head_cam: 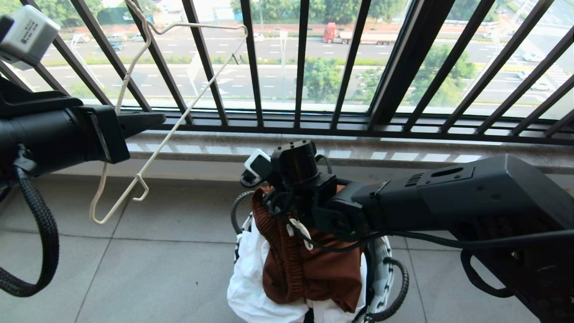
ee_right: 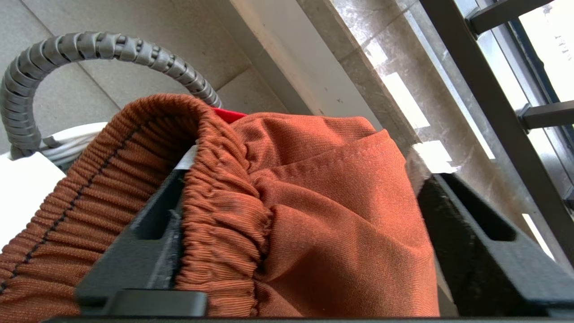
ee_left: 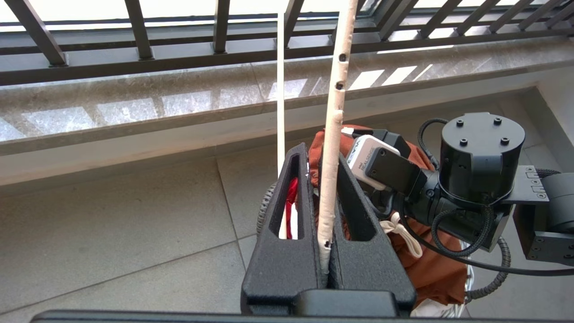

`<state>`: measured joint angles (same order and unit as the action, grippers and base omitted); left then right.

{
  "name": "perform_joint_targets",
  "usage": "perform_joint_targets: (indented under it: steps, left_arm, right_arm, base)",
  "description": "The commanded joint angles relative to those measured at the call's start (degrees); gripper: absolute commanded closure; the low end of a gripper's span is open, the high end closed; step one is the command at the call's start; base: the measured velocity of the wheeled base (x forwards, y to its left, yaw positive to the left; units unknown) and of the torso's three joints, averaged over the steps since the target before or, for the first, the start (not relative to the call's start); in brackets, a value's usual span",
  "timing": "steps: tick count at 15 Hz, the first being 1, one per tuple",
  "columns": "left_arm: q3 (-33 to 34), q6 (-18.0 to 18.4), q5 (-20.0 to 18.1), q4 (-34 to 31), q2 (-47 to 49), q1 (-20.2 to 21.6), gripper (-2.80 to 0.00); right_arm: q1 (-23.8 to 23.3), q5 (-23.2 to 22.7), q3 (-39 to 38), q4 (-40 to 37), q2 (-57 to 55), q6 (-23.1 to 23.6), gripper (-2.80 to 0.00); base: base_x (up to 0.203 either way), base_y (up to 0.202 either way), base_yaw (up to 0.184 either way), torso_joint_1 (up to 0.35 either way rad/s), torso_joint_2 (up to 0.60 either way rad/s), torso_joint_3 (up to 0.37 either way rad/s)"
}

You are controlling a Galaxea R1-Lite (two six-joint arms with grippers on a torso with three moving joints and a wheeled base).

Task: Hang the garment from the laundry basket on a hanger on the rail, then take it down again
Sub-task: Pick up clothes from the basket

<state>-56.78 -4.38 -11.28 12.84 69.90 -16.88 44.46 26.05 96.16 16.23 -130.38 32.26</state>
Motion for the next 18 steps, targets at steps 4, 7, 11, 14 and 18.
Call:
perform_joint_targets:
  steps: [4, 7, 11, 14, 18]
  left_arm:
    - [0.0, 0.0, -0.1, 0.1, 0.0, 0.0, 0.00]
    - [0.0, 0.0, -0.1, 0.0, -0.1, 0.0, 0.00]
    - [-0.7, 0.0, -0.4, -2.2, -0.7, -0.1, 0.00]
    - [-5.9, 0.1, -0.5, -15.4, -1.3, -0.3, 0.00]
    - [-8.9, 0.0, -2.4, -22.4, -3.1, -0.5, 0.00]
  right_arm:
    - [-0.7, 1.4, -0.8, 0.0, 0.1, 1.0, 0.00]
    - [-0.6, 1.8, -1.6, 0.2, 1.3, 0.8, 0.00]
    - [0.0, 2.0, -3.3, 0.6, 5.9, -0.6, 0.00]
    - [2.2, 1.9, -3.5, 0.6, 9.3, -4.4, 0.00]
    - [3.9, 1.8, -3.6, 0.5, 12.5, -8.6, 0.00]
  base:
    - [0.000, 0.000, 0.000, 0.000, 0.00, 0.000]
    - [0.000, 0.000, 0.000, 0.000, 0.00, 0.000]
    - [0.000, 0.000, 0.000, 0.000, 0.00, 0.000]
    - [0.000, 0.000, 0.000, 0.000, 0.00, 0.000]
    - [0.000, 0.000, 0.000, 0.000, 0.00, 0.000]
